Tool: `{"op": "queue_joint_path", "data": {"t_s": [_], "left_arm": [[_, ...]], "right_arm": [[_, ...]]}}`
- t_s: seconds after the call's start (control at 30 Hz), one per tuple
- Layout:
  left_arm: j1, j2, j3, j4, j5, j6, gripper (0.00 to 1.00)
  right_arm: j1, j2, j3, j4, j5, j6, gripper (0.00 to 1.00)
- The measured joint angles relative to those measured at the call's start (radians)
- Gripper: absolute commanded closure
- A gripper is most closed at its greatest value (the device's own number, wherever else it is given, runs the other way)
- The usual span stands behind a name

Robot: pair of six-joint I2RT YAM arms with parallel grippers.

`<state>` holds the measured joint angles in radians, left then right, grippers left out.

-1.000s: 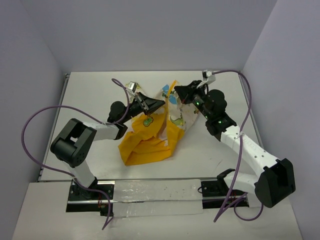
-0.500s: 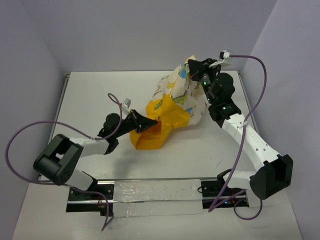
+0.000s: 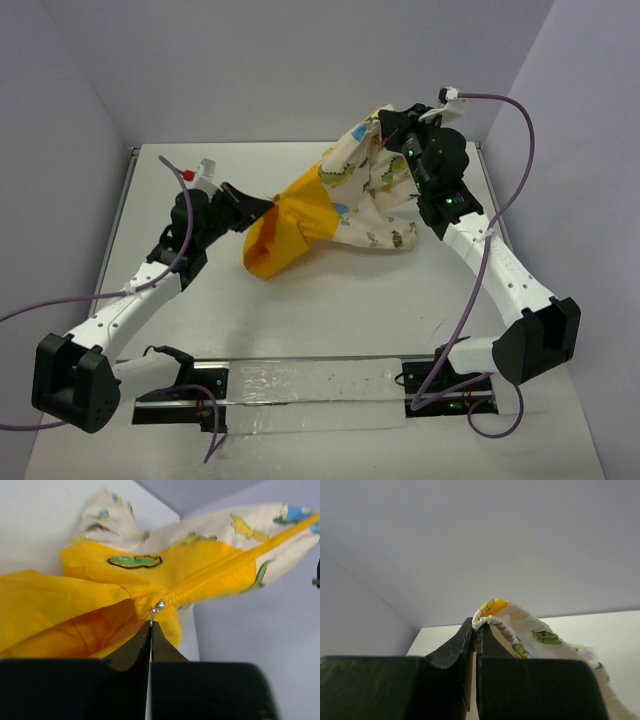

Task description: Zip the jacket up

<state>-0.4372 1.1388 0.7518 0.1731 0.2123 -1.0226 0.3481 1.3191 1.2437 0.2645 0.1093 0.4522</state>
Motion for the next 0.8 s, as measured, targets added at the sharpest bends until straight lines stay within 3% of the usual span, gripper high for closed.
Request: {"op": "queue_joint_path", "data": {"t_s": [0.03,0.1,0.17,0.33,0.6,0.8], "left_arm": [[0.024,-0.002,0.042,-0.037,-0.015,0.024,0.63],[0.05,-0.001,0.119,-0.099,-0.038,0.071,0.31],[0.059,0.005,0.179,-0.147,-0.051,0.11,0.14],[0.059,0.024,0.223,-0.274,-0.103,0.159,0.01],[0.086,-0.061,0.225,-0.558,-0.381,0.206,0.01],[0.097,-0.137,0.241,-0.613,-0.445,0.231,0.01]], "right_arm": [[-0.003,-0.002,0.001,-0.011,0.001,0.001,0.65],[-0.008,-0.004,0.019,-0.06,0.0,-0.001,0.06],[-0.013,-0.004,0.042,-0.123,-0.002,0.003,0.0],[-0.017,-0.004,0.092,-0.325,0.035,-0.001,0.0],[-0.02,0.069,0.079,-0.715,0.332,0.042,0.0],[-0.02,0.089,-0.039,-0.853,0.451,0.083,0.0]]}}
